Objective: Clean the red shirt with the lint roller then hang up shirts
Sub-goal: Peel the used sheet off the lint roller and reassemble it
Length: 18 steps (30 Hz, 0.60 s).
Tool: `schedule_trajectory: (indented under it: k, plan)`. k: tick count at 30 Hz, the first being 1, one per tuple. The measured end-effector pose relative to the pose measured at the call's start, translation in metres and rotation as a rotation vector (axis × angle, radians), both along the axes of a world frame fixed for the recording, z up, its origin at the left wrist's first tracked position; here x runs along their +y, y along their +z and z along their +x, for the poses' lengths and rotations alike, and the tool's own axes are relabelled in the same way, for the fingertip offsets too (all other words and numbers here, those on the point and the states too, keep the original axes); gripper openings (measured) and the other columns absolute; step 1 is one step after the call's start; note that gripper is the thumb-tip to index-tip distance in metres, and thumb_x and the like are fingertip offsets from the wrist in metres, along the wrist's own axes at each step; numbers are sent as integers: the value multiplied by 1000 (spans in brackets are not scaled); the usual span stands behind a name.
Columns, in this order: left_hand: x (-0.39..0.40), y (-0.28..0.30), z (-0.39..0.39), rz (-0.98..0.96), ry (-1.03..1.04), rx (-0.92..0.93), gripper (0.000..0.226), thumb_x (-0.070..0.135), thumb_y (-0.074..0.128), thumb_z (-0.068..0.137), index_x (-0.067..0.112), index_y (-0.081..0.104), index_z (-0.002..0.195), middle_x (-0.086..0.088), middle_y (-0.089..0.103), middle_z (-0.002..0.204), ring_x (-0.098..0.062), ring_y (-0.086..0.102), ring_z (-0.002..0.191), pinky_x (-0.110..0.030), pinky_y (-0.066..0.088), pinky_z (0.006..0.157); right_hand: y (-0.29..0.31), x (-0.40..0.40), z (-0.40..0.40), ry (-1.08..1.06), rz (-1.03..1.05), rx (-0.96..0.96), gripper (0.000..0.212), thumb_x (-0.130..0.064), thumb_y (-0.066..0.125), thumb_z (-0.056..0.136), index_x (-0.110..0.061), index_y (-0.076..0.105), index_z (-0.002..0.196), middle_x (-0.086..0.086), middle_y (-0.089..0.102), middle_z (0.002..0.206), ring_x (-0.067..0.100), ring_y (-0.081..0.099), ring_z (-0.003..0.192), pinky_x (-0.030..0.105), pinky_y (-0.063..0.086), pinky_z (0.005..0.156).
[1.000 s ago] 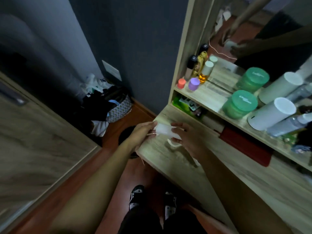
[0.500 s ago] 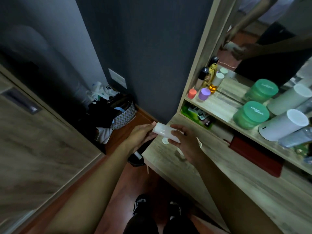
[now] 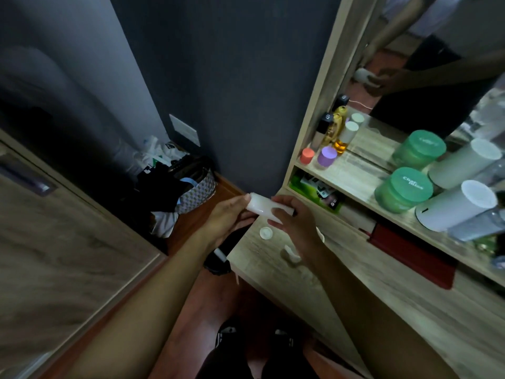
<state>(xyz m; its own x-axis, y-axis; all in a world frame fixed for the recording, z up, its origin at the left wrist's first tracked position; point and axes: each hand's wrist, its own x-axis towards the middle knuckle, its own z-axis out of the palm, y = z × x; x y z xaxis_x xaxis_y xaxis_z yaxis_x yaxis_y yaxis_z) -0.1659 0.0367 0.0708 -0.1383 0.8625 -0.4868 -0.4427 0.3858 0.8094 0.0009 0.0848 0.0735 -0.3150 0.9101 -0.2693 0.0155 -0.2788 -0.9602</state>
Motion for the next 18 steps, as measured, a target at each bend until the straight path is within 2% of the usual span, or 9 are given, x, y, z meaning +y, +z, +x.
schedule_trajectory:
  k: [3, 6, 10, 12, 13, 14, 16, 18]
  plan:
    - [6, 1, 3, -19, -18, 142, 30, 33, 50, 98, 12, 65, 114, -7, 73, 100, -15, 71, 88, -25, 57, 75, -3, 1, -2, -4, -26, 33, 19, -1, 63, 87, -7, 62, 105, 1, 63, 107, 18, 64, 99, 33, 59, 77]
    - [14, 6, 9, 1, -28, 221, 31, 38, 50, 97, 15, 66, 111, -1, 73, 96, -13, 71, 87, -22, 57, 70, -3, 4, -8, -9, -26, 30, 19, -3, 61, 90, -6, 60, 108, 4, 63, 108, 16, 65, 96, 32, 59, 79]
    - [29, 1, 5, -10, 117, 182, 30, 27, 59, 94, 4, 65, 113, -18, 68, 113, -27, 67, 104, -31, 57, 84, -5, 16, -18, 162, 2, -123, 29, -19, 56, 96, -11, 54, 124, 11, 59, 121, 22, 62, 105, 39, 56, 87]
    - [33, -1, -1, -48, 216, 158, 29, 28, 61, 93, 4, 66, 109, -17, 69, 110, -25, 68, 100, -30, 58, 78, -20, 20, -21, 74, -121, -85, 30, -27, 43, 101, -15, 53, 126, 9, 61, 117, 19, 63, 99, 33, 55, 81]
    - [34, -2, -5, -68, 253, 159, 28, 30, 61, 92, 6, 67, 105, -14, 69, 106, -23, 68, 97, -28, 58, 75, -33, 23, -22, 42, -122, -180, 32, -27, 39, 102, -13, 53, 127, 11, 62, 118, 19, 63, 97, 30, 51, 80]
    - [32, -3, -9, -83, 279, 159, 25, 32, 62, 92, 9, 68, 101, -13, 69, 104, -22, 68, 96, -28, 57, 74, -48, 26, -20, 70, -25, -394, 34, -26, 39, 102, -10, 51, 130, 14, 60, 125, 21, 61, 103, 28, 47, 83]
    - [27, -6, -17, -95, 316, 160, 22, 32, 63, 91, 11, 68, 96, -12, 69, 105, -22, 67, 100, -29, 57, 76, -83, 27, -13, 273, 230, -752, 43, -23, 48, 98, -13, 45, 139, 14, 47, 141, 26, 50, 124, 29, 40, 96]
    - [18, -7, -21, -112, 332, 170, 20, 30, 62, 91, 12, 68, 95, -10, 69, 102, -19, 66, 98, -28, 57, 77, -112, 21, -11, 486, 399, -938, 55, -20, 54, 93, -26, 37, 145, 14, 29, 152, 32, 41, 131, 37, 42, 100]
